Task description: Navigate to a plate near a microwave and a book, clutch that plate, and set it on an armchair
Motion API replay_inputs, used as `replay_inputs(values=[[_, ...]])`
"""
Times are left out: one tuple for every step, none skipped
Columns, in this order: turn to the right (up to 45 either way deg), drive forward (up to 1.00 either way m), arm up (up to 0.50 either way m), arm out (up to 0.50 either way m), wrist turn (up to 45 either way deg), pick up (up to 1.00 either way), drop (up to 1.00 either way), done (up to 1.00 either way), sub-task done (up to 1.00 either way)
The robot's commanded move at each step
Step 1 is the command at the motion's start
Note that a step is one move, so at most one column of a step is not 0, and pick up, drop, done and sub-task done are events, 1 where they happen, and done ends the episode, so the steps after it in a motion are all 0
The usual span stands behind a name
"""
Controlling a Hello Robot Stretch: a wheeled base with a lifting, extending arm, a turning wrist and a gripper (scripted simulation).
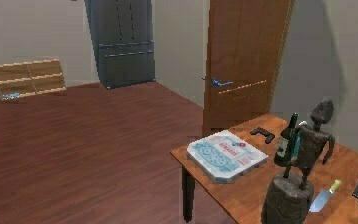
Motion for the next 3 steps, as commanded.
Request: replay_inputs(values=[[0.0,0.00,0.00,0.00,-45.0,0.00,0.00,0.00,0.00],[0.0,0.00,0.00,0.00,-45.0,0.00,0.00,0.00,0.00],[0.0,0.00,0.00,0.00,-24.0,0.00,0.00,0.00,0.00]])
